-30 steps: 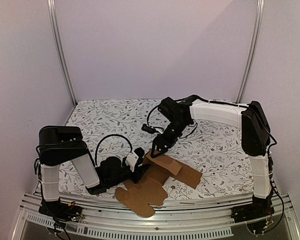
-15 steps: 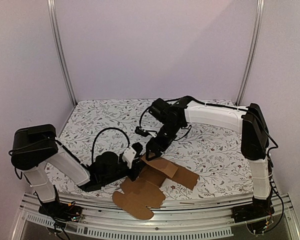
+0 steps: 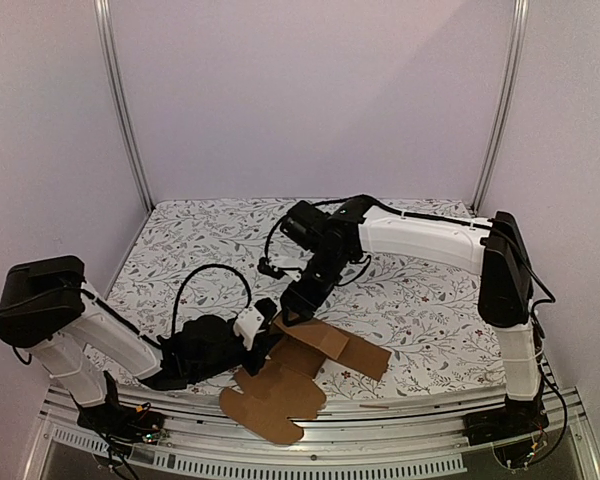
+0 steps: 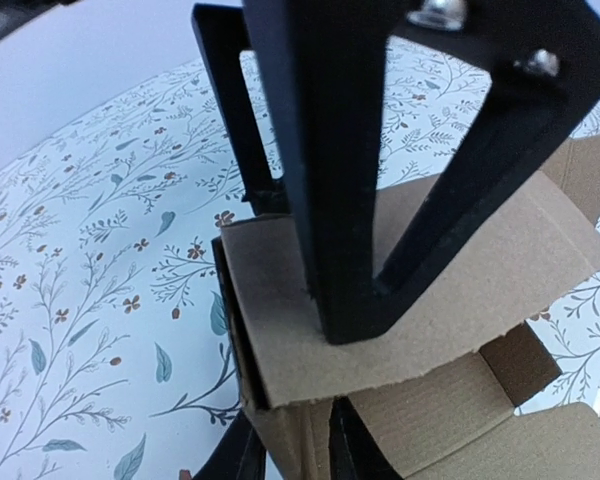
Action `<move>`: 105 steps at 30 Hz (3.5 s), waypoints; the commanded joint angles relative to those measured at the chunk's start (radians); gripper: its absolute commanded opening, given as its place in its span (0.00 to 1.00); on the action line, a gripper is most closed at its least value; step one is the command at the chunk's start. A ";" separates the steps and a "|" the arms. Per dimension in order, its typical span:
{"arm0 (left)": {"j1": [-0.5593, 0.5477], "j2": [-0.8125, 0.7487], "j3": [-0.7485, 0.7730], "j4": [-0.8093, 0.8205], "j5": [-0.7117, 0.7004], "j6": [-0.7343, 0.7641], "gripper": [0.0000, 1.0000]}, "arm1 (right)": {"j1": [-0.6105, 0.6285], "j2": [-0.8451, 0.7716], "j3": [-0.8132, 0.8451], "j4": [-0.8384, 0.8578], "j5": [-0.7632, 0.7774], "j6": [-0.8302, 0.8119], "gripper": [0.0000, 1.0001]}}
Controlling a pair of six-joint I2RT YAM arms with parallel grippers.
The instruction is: Fold the paper box
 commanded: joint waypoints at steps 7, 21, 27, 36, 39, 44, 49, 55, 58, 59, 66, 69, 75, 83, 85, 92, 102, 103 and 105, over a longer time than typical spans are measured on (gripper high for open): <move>-0.014 0.057 0.006 -0.033 -0.018 0.006 0.08 | -0.029 0.058 0.007 -0.071 -0.156 0.003 0.65; -0.008 0.099 -0.050 0.147 -0.034 0.000 0.07 | -0.092 0.128 0.089 -0.079 -0.348 0.094 0.70; -0.003 0.155 -0.070 0.260 -0.009 -0.018 0.08 | -0.124 0.135 0.101 -0.072 -0.426 0.111 0.73; 0.035 0.294 0.052 0.389 0.023 0.036 0.08 | -0.203 0.104 0.073 -0.074 -0.448 0.087 0.77; 0.077 0.349 0.106 0.430 0.080 0.029 0.08 | -0.226 0.085 0.066 -0.081 -0.362 0.087 0.77; 0.129 0.398 0.172 0.441 0.154 0.008 0.09 | -0.227 0.078 0.033 -0.093 -0.232 0.092 0.74; 0.136 0.405 0.163 0.439 0.181 -0.012 0.10 | -0.228 0.097 0.028 -0.088 -0.226 0.116 0.70; 0.132 0.420 0.072 0.507 0.178 -0.084 0.12 | -0.169 0.105 0.036 -0.083 -0.210 0.108 0.72; 0.115 0.440 0.010 0.570 0.160 -0.112 0.12 | -0.097 0.097 0.026 -0.085 -0.096 0.091 0.73; 0.108 0.444 -0.004 0.577 0.152 -0.114 0.12 | -0.080 0.099 0.025 -0.087 -0.052 0.091 0.74; 0.077 0.413 -0.058 0.612 0.094 -0.107 0.18 | -0.056 0.129 0.060 -0.103 0.093 0.092 0.74; 0.067 0.312 -0.087 0.542 0.068 -0.094 0.22 | -0.068 0.083 0.065 -0.102 0.107 0.065 0.74; 0.056 0.169 -0.072 0.335 0.086 -0.028 0.34 | -0.116 0.018 0.073 -0.102 0.034 0.049 0.74; 0.056 0.230 0.082 0.191 0.156 0.057 0.41 | -0.156 0.059 0.053 -0.102 -0.031 0.049 0.73; 0.056 0.264 0.107 0.201 0.142 0.057 0.41 | -0.156 0.064 0.048 -0.102 -0.034 0.049 0.73; 0.100 0.401 0.209 0.265 0.123 0.056 0.47 | -0.159 0.074 0.039 -0.103 -0.063 0.016 0.72; 0.157 0.535 0.309 0.396 0.281 0.074 0.34 | -0.180 0.086 0.047 -0.109 -0.073 0.008 0.72; 0.159 0.542 0.315 0.404 0.284 0.073 0.33 | -0.183 0.089 0.047 -0.110 -0.074 0.007 0.72; 0.162 0.552 0.324 0.428 0.291 0.068 0.31 | -0.189 0.091 0.046 -0.111 -0.077 0.006 0.72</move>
